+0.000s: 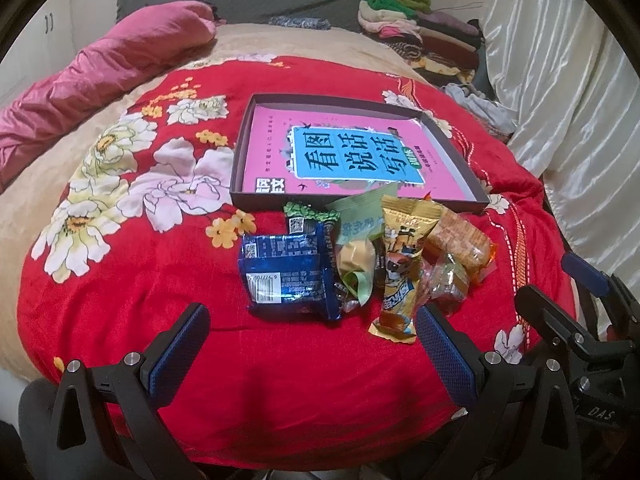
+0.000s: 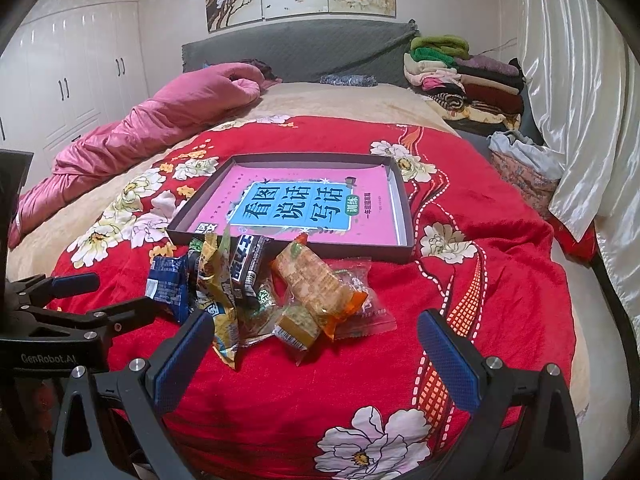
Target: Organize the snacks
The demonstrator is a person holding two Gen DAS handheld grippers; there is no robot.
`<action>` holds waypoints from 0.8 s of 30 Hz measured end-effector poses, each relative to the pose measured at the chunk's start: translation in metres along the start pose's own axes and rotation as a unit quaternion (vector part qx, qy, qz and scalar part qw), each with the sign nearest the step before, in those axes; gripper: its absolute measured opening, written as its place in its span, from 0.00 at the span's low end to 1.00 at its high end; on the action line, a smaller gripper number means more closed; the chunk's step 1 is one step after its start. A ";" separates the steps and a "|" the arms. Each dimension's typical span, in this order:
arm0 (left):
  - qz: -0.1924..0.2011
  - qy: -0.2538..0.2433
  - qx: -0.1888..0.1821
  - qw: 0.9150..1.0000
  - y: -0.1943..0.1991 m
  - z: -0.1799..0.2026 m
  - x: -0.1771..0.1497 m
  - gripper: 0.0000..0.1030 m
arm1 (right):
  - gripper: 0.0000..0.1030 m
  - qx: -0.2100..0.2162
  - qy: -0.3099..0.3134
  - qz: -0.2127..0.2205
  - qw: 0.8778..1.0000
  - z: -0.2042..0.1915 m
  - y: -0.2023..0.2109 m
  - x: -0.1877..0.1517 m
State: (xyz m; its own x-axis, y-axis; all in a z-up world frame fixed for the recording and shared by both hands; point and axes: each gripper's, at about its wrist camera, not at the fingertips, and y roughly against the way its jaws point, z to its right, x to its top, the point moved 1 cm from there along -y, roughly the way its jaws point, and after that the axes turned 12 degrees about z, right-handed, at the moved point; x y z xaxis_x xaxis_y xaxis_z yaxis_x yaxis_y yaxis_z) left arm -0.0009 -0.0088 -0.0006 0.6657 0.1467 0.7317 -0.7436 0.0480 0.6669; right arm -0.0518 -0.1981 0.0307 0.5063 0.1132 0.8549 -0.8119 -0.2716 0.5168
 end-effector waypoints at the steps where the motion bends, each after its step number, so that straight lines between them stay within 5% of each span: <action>1: -0.002 0.002 0.001 1.000 -0.001 -0.001 0.000 0.99 | 1.00 0.001 -0.001 -0.002 1.000 0.001 -0.002 0.000; 24: -0.043 0.084 0.005 0.996 -0.047 -0.044 0.002 0.99 | 1.00 0.005 0.013 -0.011 1.000 0.009 -0.027 0.003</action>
State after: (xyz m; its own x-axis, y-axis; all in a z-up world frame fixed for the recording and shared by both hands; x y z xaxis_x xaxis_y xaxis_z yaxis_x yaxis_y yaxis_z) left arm 0.0331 0.0323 -0.0365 0.7062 0.3061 0.6385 -0.6833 0.0583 0.7278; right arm -0.0255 -0.1992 0.0188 0.5164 0.1442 0.8441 -0.7973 -0.2786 0.5354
